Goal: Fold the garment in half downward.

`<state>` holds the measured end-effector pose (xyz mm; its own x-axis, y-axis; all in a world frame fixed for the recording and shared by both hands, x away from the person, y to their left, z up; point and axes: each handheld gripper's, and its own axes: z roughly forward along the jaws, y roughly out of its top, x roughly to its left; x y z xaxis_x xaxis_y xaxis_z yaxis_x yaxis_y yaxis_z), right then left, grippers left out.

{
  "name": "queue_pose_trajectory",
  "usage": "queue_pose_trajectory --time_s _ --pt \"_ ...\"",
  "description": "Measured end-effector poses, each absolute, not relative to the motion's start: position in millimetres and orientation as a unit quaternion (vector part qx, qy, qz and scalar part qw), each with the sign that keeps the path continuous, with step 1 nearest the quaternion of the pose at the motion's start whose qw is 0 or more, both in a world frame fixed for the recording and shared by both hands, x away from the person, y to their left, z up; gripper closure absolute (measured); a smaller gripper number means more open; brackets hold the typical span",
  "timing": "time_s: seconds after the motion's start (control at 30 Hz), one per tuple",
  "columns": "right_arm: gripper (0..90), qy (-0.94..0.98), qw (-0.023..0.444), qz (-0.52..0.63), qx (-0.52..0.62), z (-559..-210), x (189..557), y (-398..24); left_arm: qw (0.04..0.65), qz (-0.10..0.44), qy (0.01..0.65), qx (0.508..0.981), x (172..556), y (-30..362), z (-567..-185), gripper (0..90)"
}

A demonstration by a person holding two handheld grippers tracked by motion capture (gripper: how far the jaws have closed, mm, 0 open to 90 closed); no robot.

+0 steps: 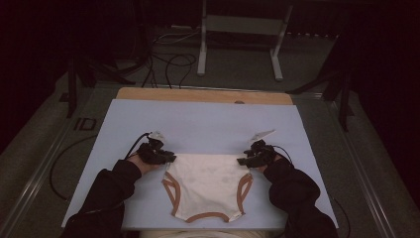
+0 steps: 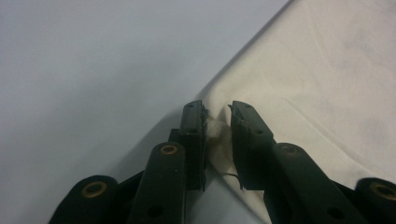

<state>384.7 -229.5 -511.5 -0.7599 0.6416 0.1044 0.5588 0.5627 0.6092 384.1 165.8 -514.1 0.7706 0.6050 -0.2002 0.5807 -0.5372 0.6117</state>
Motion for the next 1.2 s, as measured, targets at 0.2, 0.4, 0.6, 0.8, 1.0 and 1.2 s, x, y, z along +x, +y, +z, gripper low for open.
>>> queue_pose_trajectory --time_s 0.2,0.4,0.6,0.8,1.0,1.2 --pt "72.5 0.883 0.064 0.313 0.345 -510.0 383.8 -231.1 0.337 0.023 0.337 0.879 382.6 164.0 -512.8 84.4" --pt "85.8 0.89 0.059 0.306 0.334 -507.4 382.2 -227.8 0.335 0.027 0.337 0.88 381.2 165.1 -511.5 85.6" --pt "86.3 0.887 0.068 0.313 0.333 -499.8 382.7 -228.7 0.34 0.039 0.334 0.878 380.8 167.7 -504.5 85.9" --pt "86.3 0.883 0.081 0.323 0.331 -489.2 385.6 -228.2 0.352 0.055 0.334 0.872 383.6 169.5 -494.6 85.9" --pt "86.4 0.881 0.095 0.328 0.329 -479.3 392.0 -227.5 0.356 0.068 0.337 0.869 390.2 169.1 -488.6 85.9" --pt "86.3 0.877 0.099 0.331 0.334 -476.5 401.3 -227.6 0.358 0.08 0.338 0.867 395.0 167.5 -484.7 85.8"
